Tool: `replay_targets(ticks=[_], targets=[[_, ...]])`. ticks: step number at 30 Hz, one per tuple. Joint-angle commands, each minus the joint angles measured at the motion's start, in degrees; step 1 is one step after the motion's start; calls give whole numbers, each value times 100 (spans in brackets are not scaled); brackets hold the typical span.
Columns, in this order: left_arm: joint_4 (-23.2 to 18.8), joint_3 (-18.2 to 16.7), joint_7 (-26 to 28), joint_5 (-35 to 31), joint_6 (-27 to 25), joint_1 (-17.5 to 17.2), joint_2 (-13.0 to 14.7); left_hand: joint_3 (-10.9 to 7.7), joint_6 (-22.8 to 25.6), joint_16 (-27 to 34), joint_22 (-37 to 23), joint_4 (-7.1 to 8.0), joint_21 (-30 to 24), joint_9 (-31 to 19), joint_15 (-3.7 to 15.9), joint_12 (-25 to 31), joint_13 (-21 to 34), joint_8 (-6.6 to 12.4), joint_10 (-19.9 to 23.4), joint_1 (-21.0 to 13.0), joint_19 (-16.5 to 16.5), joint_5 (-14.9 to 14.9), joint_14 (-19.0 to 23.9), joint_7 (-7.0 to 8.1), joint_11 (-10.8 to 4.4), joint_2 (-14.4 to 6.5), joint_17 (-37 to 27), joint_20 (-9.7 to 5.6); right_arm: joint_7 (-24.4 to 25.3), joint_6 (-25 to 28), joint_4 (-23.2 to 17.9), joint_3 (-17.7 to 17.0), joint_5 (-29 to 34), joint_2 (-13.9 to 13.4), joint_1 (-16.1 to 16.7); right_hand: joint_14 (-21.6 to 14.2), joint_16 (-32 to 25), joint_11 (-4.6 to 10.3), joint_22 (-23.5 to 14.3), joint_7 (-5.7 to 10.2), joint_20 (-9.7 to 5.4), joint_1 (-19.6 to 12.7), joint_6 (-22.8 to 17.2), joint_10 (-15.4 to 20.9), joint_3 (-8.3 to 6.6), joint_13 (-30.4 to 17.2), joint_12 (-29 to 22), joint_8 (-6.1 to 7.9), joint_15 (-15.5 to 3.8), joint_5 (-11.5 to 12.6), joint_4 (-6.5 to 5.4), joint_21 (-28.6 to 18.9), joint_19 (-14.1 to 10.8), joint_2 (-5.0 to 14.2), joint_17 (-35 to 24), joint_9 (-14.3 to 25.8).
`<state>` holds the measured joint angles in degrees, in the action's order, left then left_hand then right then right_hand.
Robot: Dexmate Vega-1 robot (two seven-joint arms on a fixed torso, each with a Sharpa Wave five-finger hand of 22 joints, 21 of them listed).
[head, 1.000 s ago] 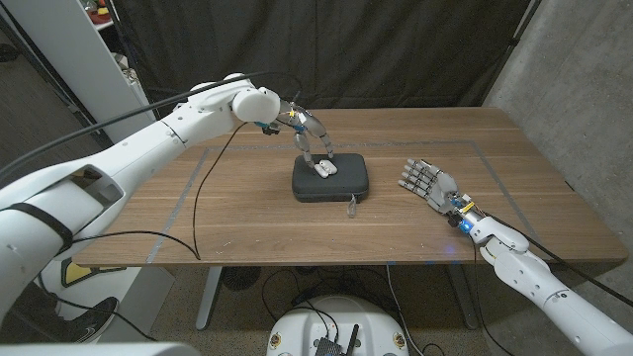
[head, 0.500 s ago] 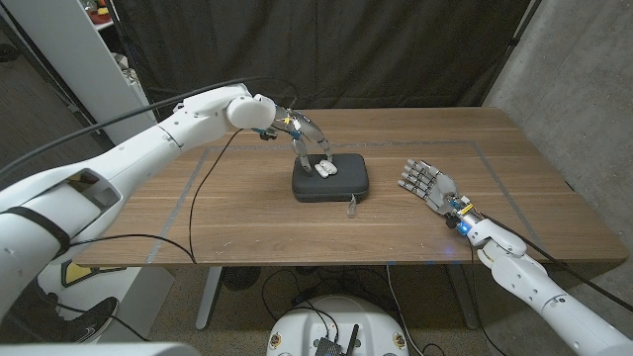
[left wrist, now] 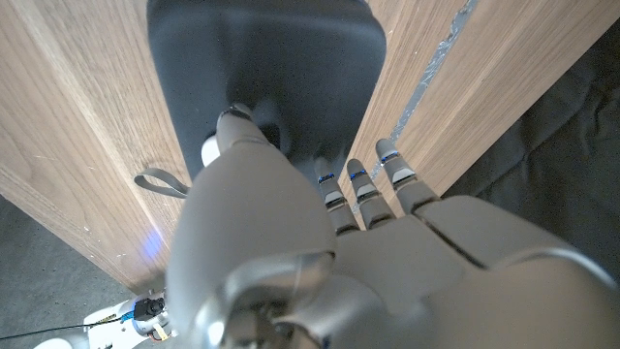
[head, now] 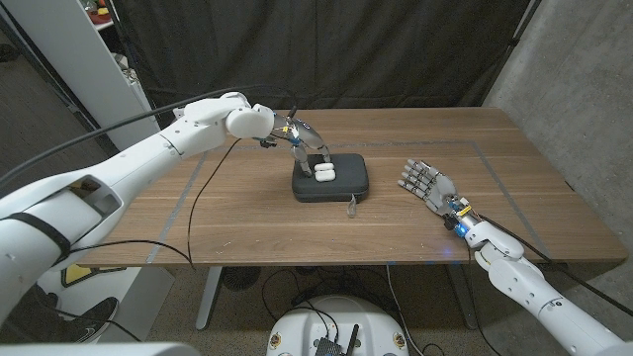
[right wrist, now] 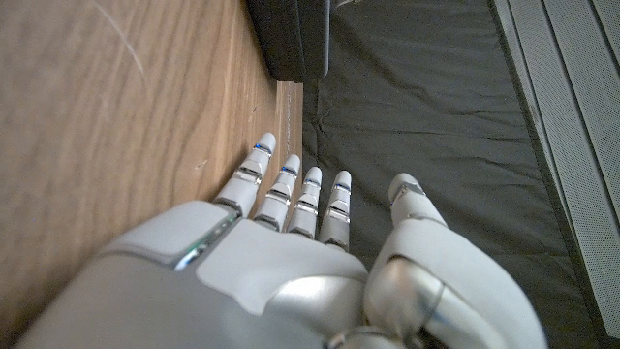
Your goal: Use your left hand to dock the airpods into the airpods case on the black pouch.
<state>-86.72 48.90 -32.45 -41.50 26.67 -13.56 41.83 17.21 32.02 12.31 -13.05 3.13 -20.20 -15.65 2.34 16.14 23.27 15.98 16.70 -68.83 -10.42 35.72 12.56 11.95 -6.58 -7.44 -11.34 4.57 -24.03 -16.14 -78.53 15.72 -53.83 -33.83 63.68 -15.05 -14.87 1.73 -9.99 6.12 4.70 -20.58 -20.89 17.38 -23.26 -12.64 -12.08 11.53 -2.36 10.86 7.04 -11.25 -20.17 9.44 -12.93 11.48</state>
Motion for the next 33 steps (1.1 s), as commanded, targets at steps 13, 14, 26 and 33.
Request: replay_targets(ticks=[13,14,26,33], targets=[[-688,-407,279,-156,-1111,-567,179,165,-159,-6,-7,426,-65,-260,497,25,114,-39,-13,476,7,-213,28,26,67,-163,-44,-21,142,121,-193,-3,-24,-131,117,-72,-27,-8,-17,8,17,39,-70,27,0,-31,-16,0,-366,15,-43,-18,-19,4,-23,3],[-809,-461,326,-206,-1281,-637,200,172,-223,-8,-6,439,-60,-251,500,21,117,-79,-27,495,25,-222,21,33,43,-152,-45,-16,141,120,-196,-4,-21,-136,114,-74,-28,-7,-17,10,13,38,-69,27,-1,-31,-16,0,-368,15,-44,-18,-19,6,-23,3],[-1884,-1091,1500,-570,-2784,-1476,238,7,-257,73,-12,594,-109,-192,402,62,149,-187,70,623,-19,-217,183,-146,64,-433,-87,85,147,340,-315,-31,-58,-298,56,-78,-32,-8,-17,14,17,40,-71,31,-1,-32,-17,0,-366,14,-42,-19,-20,5,-22,3],[-1905,-1132,1700,-88,-2352,-1554,379,-406,290,162,-32,660,-195,-163,472,168,180,-45,341,531,-103,-209,403,-173,66,-476,-130,77,123,457,-332,-26,-59,-372,-23,-71,-32,-3,-17,9,11,38,-72,32,-5,-32,-17,0,-370,14,-42,-20,-22,13,-22,3]])
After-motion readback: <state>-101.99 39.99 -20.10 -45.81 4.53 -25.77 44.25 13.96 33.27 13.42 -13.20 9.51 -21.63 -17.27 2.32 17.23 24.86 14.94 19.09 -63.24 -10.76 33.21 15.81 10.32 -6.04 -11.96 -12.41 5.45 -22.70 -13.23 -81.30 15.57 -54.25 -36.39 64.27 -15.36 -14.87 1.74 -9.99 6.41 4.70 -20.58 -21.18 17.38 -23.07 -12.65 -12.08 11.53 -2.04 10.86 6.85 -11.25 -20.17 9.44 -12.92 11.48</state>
